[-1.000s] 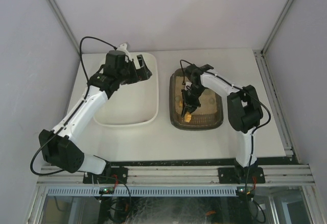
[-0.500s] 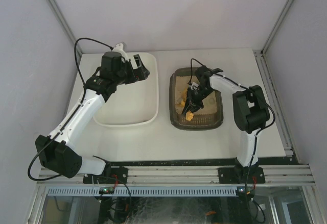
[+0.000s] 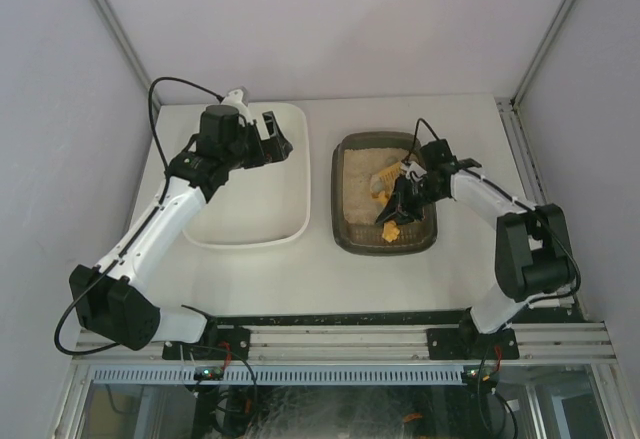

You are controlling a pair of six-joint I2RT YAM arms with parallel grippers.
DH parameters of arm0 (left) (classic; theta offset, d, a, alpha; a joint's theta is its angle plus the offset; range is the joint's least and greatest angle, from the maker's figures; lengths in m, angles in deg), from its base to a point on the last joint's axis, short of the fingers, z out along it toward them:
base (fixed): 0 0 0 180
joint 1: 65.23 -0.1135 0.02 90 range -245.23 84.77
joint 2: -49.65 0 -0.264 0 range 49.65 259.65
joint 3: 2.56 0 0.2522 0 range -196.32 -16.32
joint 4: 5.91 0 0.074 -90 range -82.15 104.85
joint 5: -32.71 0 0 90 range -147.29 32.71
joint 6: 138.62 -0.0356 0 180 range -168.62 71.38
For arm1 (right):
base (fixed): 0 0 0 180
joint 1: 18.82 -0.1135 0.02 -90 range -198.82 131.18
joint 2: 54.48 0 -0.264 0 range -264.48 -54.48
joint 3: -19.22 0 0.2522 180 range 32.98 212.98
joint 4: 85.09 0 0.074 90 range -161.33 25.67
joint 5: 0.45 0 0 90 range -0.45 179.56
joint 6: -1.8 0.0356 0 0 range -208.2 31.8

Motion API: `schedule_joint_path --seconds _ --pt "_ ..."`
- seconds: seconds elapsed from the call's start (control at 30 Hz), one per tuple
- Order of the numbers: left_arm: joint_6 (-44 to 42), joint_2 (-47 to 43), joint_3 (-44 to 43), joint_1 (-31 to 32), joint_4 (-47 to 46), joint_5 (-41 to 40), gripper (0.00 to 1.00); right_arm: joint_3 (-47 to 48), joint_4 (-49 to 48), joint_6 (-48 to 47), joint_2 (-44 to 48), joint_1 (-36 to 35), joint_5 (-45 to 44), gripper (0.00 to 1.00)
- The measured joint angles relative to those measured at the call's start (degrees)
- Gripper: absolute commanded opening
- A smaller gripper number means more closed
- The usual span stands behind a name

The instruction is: Clean the litter box

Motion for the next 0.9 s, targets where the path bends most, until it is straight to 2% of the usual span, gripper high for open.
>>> schedule_joint_path --seconds 0.2,0.37,0.5,0.77,0.9 --pt "-2.62 -0.57 3.23 -0.5 0.42 -1.46 1.0 -18.25 -20.04 7.72 12.0 0.52 1.05 0.0" --pt "-4.72 -0.52 4.09 -1.62 1.03 -3.32 0.99 -29.53 -39.43 12.24 20.04 0.92 1.25 0.0" --pt "-5.6 -0.52 4.17 -1.84 0.98 -4.13 0.99 -36.11 -50.93 12.9 24.41 1.57 1.77 0.0" --pt "-7.13 -0.52 4.17 -1.84 0.9 -4.9 0.99 -39.58 -70.1 18.95 21.46 3.23 9.62 0.0" --pt "-7.65 -0.52 4.17 -1.84 0.9 -5.07 0.99 -39.54 -73.75 21.27 16.72 0.26 11.39 0.0"
